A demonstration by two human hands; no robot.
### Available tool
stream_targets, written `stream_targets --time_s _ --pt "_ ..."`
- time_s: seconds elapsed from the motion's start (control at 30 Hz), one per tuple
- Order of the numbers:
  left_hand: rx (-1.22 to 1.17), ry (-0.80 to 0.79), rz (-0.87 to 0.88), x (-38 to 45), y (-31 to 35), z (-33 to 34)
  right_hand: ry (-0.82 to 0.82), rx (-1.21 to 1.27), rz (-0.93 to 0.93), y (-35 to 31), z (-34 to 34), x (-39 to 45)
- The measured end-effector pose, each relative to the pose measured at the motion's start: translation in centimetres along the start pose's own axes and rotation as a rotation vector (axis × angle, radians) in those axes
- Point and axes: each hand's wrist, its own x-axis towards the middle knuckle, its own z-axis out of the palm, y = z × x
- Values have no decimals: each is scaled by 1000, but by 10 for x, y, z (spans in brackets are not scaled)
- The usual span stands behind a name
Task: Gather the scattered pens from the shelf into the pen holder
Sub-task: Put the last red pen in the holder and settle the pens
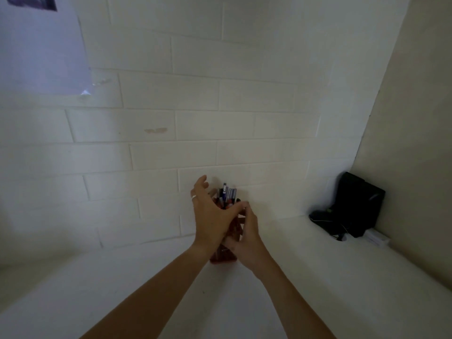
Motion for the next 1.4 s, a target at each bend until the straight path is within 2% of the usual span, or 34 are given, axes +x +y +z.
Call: stream_targets --time_s 0.13,0.23,0.4,0.5,0.63,0.77,0.97,1.13,1.4 --pt "-101 21 -35 -1 -3 -5 -70 55 36 4 0 16" --pt "-132 -47 -63 2 -6 -9 -137 127 40 7 3 21" --pt "-5 -204 -55 6 -2 -8 -166 157 75 3 5 24" --pt "7 -242 -68 6 -2 -6 -102 -11 86 0 6 26" --pt "-53 -236 -171 2 -9 -4 25 191 113 -2 7 26" --pt "-157 -306 -320 -2 -18 -7 -31 198 123 -3 9 26" --pt "-188 -234 -328 -6 -21 -9 3 193 65 -1 11 25" --pt "-166 -226 -269 -5 -28 -8 -168 179 94 1 -5 22" --pt "-100 -277 -233 -1 -26 -8 -303 203 148 2 -12 28"
